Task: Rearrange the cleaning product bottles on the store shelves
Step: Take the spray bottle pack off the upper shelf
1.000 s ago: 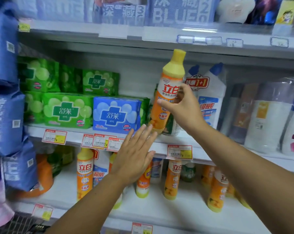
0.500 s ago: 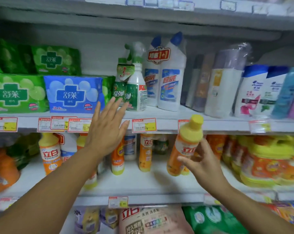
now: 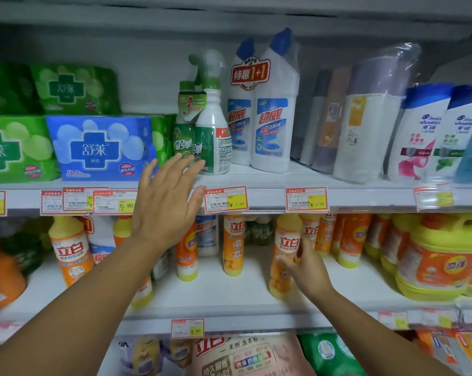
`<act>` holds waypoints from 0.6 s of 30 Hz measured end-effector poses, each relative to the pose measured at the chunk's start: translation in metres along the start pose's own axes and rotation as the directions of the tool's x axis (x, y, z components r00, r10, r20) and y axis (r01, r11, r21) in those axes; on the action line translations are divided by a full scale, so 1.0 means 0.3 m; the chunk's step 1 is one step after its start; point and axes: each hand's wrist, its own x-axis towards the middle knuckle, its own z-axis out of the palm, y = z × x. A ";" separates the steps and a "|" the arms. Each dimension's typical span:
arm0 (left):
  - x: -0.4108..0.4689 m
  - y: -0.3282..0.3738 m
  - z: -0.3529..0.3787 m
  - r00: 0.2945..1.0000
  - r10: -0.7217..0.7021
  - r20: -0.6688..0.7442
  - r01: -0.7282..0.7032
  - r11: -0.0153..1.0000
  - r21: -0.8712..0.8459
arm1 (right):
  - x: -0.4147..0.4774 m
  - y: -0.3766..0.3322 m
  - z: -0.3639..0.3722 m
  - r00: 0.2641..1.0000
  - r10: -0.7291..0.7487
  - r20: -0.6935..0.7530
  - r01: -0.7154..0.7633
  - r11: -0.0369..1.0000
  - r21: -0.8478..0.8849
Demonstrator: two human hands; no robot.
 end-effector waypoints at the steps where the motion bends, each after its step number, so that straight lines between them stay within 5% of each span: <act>1: 0.000 0.001 0.000 1.000 0.001 -0.003 -0.001 1.000 -0.005 | 0.010 0.006 0.004 1.000 0.002 -0.011 -0.002 1.000 -0.015; 10: 0.001 0.003 -0.014 1.000 -0.008 0.013 0.008 1.000 -0.004 | -0.047 0.013 0.023 0.998 0.013 -0.069 -0.008 0.997 0.071; 15: -0.001 0.003 -0.019 1.000 -0.011 0.023 0.011 1.000 -0.010 | -0.225 -0.110 -0.027 0.944 -0.180 -0.277 0.209 0.975 0.078; 18: -0.003 0.001 -0.024 1.000 -0.002 0.024 0.002 1.000 -0.025 | -0.247 -0.364 -0.094 0.822 -0.442 -0.358 0.501 0.861 0.085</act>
